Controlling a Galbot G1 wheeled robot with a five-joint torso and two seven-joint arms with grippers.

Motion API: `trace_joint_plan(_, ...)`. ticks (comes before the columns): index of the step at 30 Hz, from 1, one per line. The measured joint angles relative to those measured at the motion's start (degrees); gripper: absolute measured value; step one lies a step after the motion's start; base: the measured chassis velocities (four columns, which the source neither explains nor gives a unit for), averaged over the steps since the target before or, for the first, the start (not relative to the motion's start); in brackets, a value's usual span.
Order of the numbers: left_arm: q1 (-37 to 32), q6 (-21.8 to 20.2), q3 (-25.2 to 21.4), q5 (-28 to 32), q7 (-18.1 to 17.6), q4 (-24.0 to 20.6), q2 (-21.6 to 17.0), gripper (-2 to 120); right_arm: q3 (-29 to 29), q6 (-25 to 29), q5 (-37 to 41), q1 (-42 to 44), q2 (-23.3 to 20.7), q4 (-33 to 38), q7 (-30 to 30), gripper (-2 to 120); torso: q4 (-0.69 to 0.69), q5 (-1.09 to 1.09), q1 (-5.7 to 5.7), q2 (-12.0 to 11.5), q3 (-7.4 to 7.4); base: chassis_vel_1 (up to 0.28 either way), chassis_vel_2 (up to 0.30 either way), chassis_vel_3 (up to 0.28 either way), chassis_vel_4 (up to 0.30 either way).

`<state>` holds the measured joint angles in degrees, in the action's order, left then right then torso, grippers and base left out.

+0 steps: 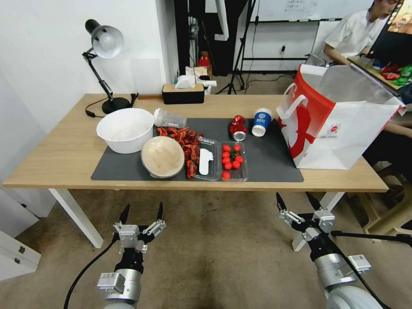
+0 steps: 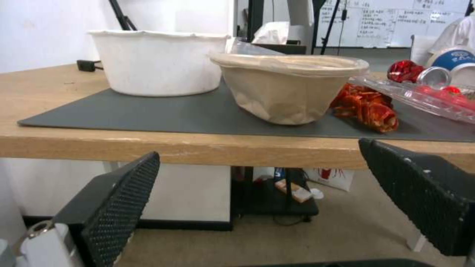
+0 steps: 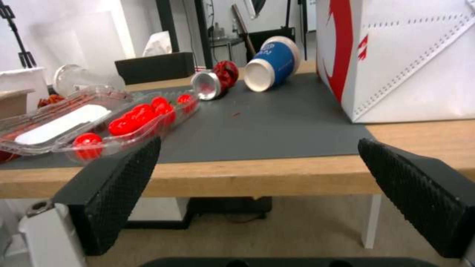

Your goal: Pick up the trash from the table and place it into the takeout bag.

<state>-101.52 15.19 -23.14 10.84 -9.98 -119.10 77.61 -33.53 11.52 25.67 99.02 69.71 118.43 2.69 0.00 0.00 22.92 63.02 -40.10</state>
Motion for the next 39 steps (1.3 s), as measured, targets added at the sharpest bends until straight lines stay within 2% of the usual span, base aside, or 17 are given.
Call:
trace_joint_plan(16, 0.07, 0.29, -0.06, 0.11, 0.23, 0.0, -0.24, 100, 0.19, 0.0, 0.05, -0.31, 0.16, -0.52, -0.36, 100, 0.0, 0.0, 0.0, 0.0, 0.0, 0.0, 0.0, 0.0, 0.0)
trace_joint_plan(22, 0.41, 0.3, -0.03, 0.2, 0.27, 0.0, -0.48, 100, 2.14, -0.02, -0.01, -2.34, -1.6, -0.34, -2.0, 100, -0.01, 0.0, 0.0, 0.0, 0.0, 0.0, 0.0, 0.0, 0.0)
trace_joint_plan(31, 0.42, 0.56, -0.26, 0.2, 0.6, -0.17, -0.74, 100, 9.62, -5.91, 0.46, -13.76, -7.96, 0.1, -5.83, 100, 0.01, 0.0, 0.0, 0.0, -0.01, 0.0, 0.0, 0.0, 0.0)
trace_joint_plan(39, 0.2, 0.1, -0.7, 0.08, 0.18, -1.13, -1.27, 100, 16.07, -8.89, 1.45, -20.44, -11.45, -1.12, -8.18, 100, -0.01, -0.01, 0.0, 0.0, 0.0, 0.0, 0.0, 0.0, 0.0)
